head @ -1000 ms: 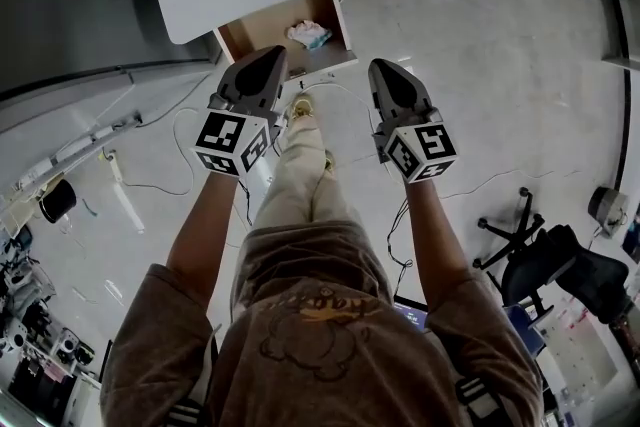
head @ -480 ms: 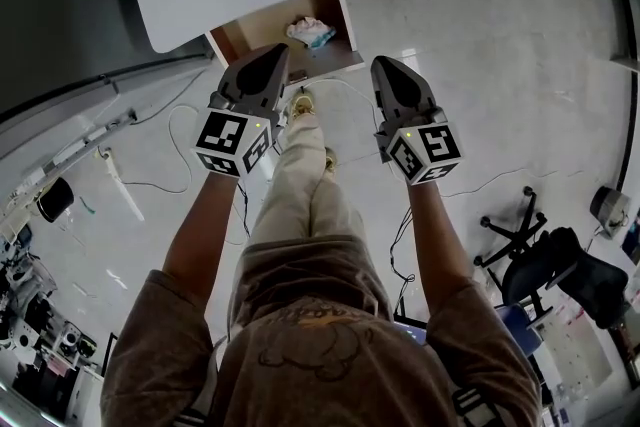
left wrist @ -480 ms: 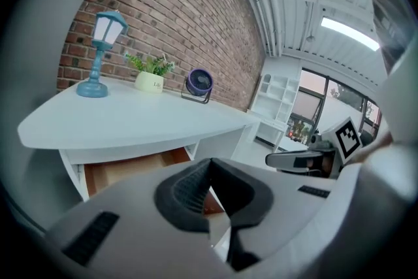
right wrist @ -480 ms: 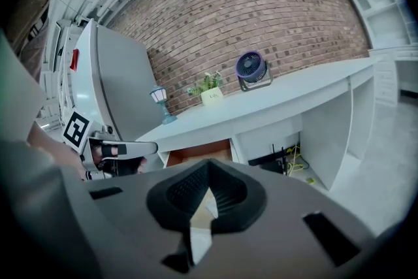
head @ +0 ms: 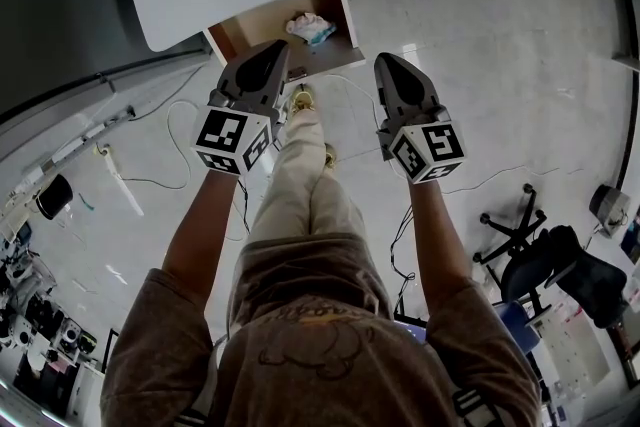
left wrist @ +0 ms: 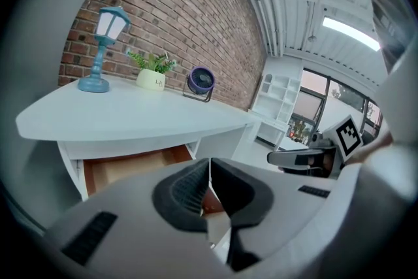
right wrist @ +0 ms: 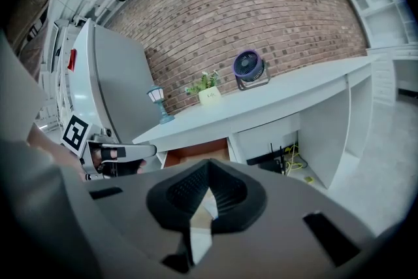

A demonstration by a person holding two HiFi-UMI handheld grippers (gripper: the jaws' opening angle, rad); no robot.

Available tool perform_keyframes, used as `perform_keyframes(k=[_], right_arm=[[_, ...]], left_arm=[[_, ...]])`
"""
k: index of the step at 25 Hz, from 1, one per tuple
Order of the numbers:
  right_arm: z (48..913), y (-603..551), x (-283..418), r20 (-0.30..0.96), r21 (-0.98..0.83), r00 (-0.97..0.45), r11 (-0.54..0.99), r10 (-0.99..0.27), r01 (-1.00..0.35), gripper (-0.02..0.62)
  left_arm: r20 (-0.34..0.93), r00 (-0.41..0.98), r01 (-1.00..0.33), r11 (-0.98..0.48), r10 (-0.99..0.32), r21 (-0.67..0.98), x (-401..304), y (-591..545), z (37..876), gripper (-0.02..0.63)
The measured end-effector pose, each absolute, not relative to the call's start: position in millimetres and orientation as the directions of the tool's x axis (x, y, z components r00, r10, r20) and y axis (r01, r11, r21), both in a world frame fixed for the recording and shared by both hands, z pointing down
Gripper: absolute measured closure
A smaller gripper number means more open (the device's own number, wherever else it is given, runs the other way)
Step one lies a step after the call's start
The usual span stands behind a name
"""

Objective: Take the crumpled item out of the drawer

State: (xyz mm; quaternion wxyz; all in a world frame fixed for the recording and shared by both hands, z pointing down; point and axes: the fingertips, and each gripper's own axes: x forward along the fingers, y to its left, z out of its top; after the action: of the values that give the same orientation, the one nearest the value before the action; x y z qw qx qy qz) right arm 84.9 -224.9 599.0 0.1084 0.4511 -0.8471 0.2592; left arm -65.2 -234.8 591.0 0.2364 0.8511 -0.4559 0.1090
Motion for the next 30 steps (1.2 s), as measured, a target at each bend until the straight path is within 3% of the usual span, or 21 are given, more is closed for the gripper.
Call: perform_keyframes(k=[12,22,30], right_arm=[[597,-220,87,0.419,-0.341,-0.563,0.452,-0.713,-0.825,0.598],[599,-217,94,0.426,-0.344,-0.551,0.434,-0.718,-0.832,0.598],[602,-214,102,0.441,-0.349,-0.534,0.411,-0.721,-0.842,0.598]], left_arm=[[0.408,0.598,-0.801,-0.499,-0.690,0.331,-58,-231,594,0.474],[0.459,0.642,-0.765,-0.550,-0.614,0.335,-44,-233,618,0.316],[0.538,0.635,-0.756,-0.589,-0.555,0.285,-41,-245,656,0.285]])
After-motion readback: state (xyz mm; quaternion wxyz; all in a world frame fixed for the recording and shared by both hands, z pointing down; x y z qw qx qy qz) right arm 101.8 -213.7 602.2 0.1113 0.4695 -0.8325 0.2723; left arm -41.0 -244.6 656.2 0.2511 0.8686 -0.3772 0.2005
